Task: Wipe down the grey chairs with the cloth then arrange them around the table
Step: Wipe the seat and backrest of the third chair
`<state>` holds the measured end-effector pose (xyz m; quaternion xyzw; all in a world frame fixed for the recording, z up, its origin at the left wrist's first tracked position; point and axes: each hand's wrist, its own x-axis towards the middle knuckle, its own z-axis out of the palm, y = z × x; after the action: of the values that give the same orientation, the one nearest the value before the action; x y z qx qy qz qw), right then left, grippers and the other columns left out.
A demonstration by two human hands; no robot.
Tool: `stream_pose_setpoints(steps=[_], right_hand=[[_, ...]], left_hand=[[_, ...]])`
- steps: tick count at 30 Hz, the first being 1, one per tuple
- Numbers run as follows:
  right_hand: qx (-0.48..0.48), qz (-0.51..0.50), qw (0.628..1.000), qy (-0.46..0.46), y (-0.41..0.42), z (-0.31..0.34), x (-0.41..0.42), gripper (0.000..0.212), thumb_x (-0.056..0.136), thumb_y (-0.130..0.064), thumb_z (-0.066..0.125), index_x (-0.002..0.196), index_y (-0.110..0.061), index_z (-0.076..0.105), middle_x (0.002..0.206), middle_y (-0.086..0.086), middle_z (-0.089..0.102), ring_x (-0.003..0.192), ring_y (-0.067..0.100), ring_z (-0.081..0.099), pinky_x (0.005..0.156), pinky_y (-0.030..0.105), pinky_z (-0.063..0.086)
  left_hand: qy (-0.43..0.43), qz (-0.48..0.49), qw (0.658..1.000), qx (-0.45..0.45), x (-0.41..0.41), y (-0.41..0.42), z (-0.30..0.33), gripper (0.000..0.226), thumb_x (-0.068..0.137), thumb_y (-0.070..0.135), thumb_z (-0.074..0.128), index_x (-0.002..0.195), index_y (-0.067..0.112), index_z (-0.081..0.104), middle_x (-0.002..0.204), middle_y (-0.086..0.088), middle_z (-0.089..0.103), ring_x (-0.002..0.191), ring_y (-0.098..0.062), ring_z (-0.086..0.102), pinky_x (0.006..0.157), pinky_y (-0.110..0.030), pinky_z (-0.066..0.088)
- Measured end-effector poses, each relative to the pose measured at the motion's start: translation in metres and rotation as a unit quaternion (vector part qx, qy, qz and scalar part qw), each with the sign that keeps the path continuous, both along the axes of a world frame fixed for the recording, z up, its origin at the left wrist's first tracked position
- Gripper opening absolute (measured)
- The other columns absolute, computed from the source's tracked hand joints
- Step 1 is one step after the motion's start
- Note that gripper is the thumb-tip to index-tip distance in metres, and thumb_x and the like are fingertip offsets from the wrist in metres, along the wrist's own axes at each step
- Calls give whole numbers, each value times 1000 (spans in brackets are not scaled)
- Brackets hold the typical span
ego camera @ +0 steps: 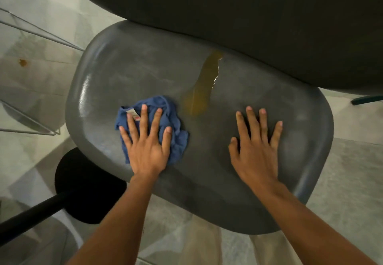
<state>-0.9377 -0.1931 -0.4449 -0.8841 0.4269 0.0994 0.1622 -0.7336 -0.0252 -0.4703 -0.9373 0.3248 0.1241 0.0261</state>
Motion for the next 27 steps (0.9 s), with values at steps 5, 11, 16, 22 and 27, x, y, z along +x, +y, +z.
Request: stream_pose_setpoints(steps=[5,11,16,22,27], right_hand=[[-30,17,999,9,-11,-9,11,63,102,-39,30,161,-18,22,169,5,16,157,32,6,121,67,2],[-46,29,998,19,-9,-11,10,63,103,-39,28,162,-18,18,170,5,12,157,31,4,121,67,3],[-46,28,998,20,-9,-11,10,62,104,-39,28,162,-17,19,170,5,11,157,32,3,121,67,4],[-59,20,998,9,-9,-18,10,62,103,-38,31,161,-17,22,170,6,14,157,33,6,121,66,2],[-79,5,997,-14,-7,-24,11,62,101,-37,38,159,-17,29,168,5,22,156,32,12,122,65,3]], left_hand=[[4,78,996,-33,12,-56,-4,62,105,60,18,163,37,16,172,5,0,158,-35,-6,124,-63,-3],[41,-62,996,-53,-48,-51,-2,58,108,52,23,163,33,19,172,7,8,159,-26,-4,127,-55,0],[33,-47,998,9,-21,-2,5,58,107,56,15,162,38,11,171,9,0,159,-26,-4,126,-60,7],[4,109,994,-28,64,-74,5,60,105,57,12,163,40,8,172,9,-5,158,-30,-9,124,-61,-7],[18,-40,997,-64,52,-172,-9,61,105,55,13,162,35,19,172,8,10,158,-30,-2,125,-60,-2]])
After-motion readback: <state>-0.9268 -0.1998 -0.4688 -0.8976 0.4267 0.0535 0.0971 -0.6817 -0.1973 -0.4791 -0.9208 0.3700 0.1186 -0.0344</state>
